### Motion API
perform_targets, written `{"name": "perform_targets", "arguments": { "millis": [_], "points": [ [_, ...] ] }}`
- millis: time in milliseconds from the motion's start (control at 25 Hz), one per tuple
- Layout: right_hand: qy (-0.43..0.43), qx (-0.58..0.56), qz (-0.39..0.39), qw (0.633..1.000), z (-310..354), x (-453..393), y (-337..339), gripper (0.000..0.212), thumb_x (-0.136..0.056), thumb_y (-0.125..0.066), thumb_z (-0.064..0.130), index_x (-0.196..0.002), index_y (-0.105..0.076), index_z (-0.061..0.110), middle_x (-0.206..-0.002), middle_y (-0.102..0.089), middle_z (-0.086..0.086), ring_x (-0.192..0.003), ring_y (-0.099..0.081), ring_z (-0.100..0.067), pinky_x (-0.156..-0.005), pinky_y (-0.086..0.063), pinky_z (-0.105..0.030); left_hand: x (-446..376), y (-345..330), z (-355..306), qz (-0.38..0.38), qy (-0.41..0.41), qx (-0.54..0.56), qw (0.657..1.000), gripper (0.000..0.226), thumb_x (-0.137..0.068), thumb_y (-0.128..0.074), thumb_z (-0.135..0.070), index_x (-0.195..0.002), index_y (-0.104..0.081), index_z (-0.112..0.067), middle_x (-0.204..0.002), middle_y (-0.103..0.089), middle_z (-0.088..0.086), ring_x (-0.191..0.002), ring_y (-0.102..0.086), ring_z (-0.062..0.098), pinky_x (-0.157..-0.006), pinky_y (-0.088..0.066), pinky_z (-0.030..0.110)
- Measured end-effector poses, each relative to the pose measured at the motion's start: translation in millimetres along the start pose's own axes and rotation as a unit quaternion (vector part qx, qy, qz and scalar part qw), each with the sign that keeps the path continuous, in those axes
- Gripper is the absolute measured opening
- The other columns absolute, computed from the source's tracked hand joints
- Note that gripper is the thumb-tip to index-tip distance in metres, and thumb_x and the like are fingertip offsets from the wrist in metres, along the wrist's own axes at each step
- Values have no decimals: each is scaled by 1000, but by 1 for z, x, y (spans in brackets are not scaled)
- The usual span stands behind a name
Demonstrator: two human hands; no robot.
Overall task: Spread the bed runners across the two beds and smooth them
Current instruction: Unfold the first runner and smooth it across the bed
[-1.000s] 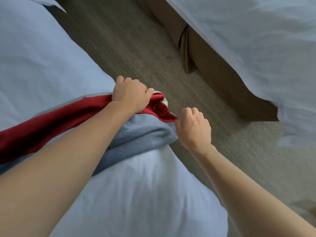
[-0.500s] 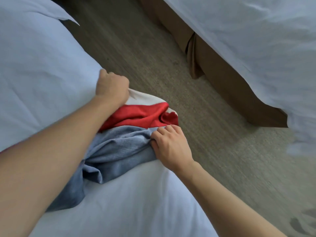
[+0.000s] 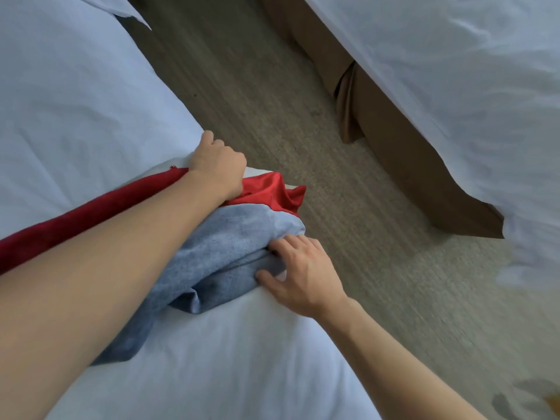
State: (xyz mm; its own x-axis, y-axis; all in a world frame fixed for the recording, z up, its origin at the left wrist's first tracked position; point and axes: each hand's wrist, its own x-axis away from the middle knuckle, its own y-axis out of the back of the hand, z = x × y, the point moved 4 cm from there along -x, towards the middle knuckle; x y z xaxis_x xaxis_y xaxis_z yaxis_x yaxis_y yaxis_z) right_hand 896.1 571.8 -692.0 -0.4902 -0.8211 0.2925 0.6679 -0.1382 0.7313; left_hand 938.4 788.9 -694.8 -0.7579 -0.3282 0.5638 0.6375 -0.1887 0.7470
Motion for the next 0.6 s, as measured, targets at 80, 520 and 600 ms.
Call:
{"name": "perform_targets", "arguments": {
  "millis": [80, 520, 600],
  "points": [
    [5, -11, -13, 1000, -6, 5, -1, 39, -73, -65, 54, -98, -61, 24, -90, -59, 11, -91, -56, -17, -90, -42, -35, -4, 1, -1, 9, -18, -17, 1000, 13, -89, -53, -32, -79, -53, -23, -99, -68, 3, -102, -58, 23, -99, -28, 39],
    [80, 40, -94, 992, 8, 9, -4, 6, -81, -56, 15, -81, -62, 18, -81, -56, 1, -80, -54, -26, -85, -43, -36, 2, 8, 35, 64, 23, 7, 998, 35, -82, -51, -13, -112, -63, -27, -73, -46, -1, -79, -49, 23, -100, -26, 39],
    [79, 42, -87, 992, 7, 9, -2, 5, -82, -59, 16, -81, -63, 18, -81, -57, 2, -81, -55, -26, -88, -43, -36, 2, 6, 38, 28, 7, -12, 1000, 35, -84, -50, -12, -113, -64, -28, -75, -49, -1, -77, -48, 23, -96, -27, 38]
  ]
}}
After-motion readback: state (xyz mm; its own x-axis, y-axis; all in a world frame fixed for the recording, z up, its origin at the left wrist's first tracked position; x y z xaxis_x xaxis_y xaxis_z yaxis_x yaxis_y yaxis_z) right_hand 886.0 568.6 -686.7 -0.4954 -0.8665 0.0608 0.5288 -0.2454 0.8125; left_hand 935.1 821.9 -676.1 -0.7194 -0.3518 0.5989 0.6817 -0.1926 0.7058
